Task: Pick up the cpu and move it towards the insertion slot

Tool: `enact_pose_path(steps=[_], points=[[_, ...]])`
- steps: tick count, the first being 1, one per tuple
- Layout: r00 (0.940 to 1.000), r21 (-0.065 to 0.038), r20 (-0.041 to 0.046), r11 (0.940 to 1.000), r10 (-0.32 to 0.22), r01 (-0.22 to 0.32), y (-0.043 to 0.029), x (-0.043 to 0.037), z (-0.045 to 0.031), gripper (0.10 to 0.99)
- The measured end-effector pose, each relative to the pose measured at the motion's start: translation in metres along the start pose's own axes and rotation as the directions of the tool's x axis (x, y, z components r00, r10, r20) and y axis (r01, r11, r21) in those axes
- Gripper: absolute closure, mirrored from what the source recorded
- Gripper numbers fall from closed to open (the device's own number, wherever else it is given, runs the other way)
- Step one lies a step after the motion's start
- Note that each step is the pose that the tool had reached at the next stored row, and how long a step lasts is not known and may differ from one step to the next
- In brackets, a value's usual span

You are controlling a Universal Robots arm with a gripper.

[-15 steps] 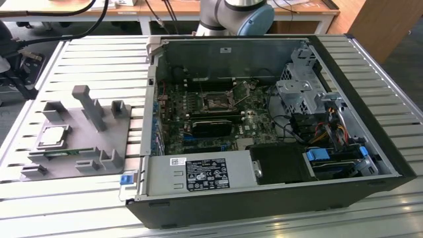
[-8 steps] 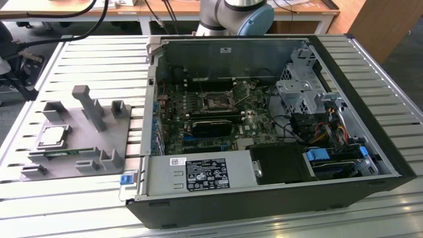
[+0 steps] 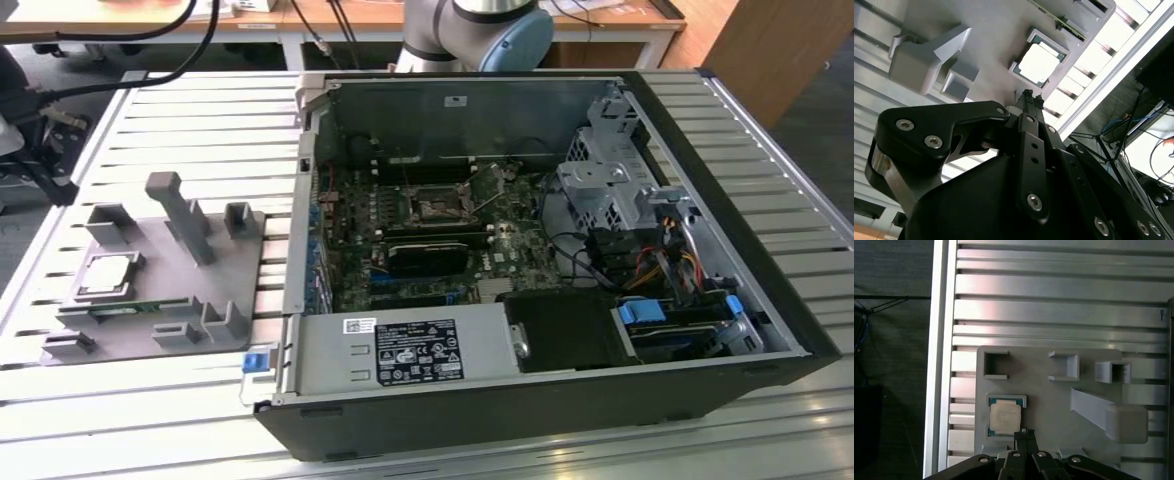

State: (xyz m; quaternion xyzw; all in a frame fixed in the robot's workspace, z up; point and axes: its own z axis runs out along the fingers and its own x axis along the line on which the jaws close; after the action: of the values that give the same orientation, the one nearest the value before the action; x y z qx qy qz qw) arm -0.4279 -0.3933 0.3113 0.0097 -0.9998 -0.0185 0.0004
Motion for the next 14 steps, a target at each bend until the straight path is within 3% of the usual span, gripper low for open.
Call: enact_pose_path(steps=[14], points=[[1.0, 0.001, 0.0, 1.0, 0.0, 0.0, -0.0004, 0.0016, 0.0081, 0.98]])
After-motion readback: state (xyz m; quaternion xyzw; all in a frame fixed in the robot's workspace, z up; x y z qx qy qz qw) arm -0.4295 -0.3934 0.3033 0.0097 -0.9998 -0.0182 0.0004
